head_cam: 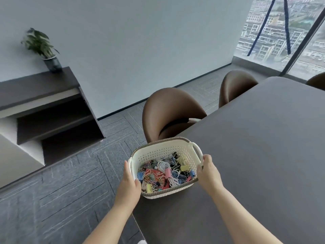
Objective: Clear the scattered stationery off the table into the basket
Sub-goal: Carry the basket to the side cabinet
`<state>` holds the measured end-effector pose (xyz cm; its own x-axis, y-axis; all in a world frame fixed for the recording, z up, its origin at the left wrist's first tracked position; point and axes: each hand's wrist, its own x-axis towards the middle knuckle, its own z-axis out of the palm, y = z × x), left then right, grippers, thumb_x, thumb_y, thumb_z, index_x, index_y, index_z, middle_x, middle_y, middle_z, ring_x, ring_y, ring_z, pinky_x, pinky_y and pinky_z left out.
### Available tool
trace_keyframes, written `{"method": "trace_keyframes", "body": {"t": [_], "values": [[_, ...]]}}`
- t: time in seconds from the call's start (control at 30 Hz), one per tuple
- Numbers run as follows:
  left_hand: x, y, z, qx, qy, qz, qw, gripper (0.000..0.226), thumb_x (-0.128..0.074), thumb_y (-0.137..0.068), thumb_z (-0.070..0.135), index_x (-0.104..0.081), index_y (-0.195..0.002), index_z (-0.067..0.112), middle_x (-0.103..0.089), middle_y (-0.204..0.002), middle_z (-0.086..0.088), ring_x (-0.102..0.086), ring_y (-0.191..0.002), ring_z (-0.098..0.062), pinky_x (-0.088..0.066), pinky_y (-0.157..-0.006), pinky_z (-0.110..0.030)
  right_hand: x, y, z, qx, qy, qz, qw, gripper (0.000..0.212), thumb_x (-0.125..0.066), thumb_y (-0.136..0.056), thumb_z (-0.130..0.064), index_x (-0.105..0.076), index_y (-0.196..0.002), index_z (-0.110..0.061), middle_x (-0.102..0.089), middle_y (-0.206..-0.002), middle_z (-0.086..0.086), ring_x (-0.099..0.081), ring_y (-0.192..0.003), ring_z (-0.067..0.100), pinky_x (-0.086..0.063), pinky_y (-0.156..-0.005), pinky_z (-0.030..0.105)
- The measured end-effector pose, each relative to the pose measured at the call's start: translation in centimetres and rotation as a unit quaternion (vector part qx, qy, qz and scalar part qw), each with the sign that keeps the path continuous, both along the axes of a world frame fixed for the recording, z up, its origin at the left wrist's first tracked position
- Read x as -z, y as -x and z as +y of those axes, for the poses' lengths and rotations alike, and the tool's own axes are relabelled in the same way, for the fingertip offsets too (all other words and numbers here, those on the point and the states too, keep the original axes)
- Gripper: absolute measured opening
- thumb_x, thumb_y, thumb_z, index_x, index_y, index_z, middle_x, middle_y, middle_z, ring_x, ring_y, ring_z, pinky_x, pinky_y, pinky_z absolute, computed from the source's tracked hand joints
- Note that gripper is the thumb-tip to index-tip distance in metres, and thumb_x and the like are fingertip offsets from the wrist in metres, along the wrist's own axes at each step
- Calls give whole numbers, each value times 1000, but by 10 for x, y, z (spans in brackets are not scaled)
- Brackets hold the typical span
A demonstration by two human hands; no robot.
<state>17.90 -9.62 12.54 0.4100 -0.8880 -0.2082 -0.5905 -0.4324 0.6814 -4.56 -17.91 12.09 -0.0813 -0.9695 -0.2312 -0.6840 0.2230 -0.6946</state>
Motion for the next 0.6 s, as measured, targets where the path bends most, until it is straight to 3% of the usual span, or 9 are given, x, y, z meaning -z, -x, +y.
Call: {"method": "trace_keyframes", "body": {"t": [0.03, 0.1, 0.17, 0.3, 0.43, 0.53, 0.6], "values": [[-2, -7, 4, -1, -8, -6, 1000, 66, -38, -95, 13, 5, -146, 17, -58, -101, -11, -52, -60, -14, -37, -43, -16, 2, -4, 7, -2, 2, -15, 1000, 11, -36, -93, -15, -36, -104, -17, -54, -76, 4, -51, -63, 22, -38, -53, 31], [-6, -22, 11, -1, -10, -17, 1000, 60, -36, -96, 11, -2, -145, 15, -59, -97, -14, -44, -53, -9, -32, -35, -14, 4, -15, 17, -11, 4, -33, 999, 3, -36, -94, -18, -35, -96, -15, -54, -77, 8, -48, -63, 22, -37, -55, 33], [-8, -41, 18, -15, 2, -22, 1000, 55, -36, -96, 11, -10, -144, 15, -60, -97, -15, -41, -53, -9, -33, -34, -15, 1, -33, 23, -29, 7, -37, 999, 8, -37, -95, -20, -36, -93, -13, -55, -77, 8, -47, -63, 20, -37, -55, 33], [-8, -90, 33, -46, 28, 2, 999, 55, -37, -96, 14, -10, -144, 18, -51, -65, -1, -39, -43, -8, -28, -33, -15, -10, -84, 21, -67, 21, -39, 997, 8, -37, -96, -23, -38, -97, -15, -56, -79, 5, -50, -66, 18, -41, -55, 32], [-14, -159, 37, -81, 71, 10, 994, 59, -39, -96, 16, -7, -146, 21, -55, -67, -5, -39, -44, -9, -28, -37, -18, -30, -158, 5, -105, 50, -43, 992, 16, -36, -97, -24, -39, -111, -15, -59, -91, 5, -56, -71, 17, -39, -48, 26], [-30, -224, 30, -108, 100, 8, 989, 60, -41, -96, 14, -8, -146, 20, -63, -90, -14, -40, -47, -8, -31, -37, -15, -43, -228, -14, -135, 83, -46, 986, 19, -39, -96, -23, -40, -112, -14, -62, -82, 7, -56, -64, 19, -42, -51, 30], [-41, -276, 25, -113, 118, 10, 986, 60, -41, -95, 13, -10, -145, 22, -60, -87, -2, -48, -49, -13, -33, -41, -15, -50, -283, -27, -152, 94, -51, 983, 20, -40, -96, -20, -40, -114, -12, -62, -78, 7, -56, -62, 21, -41, -53, 31]]}}
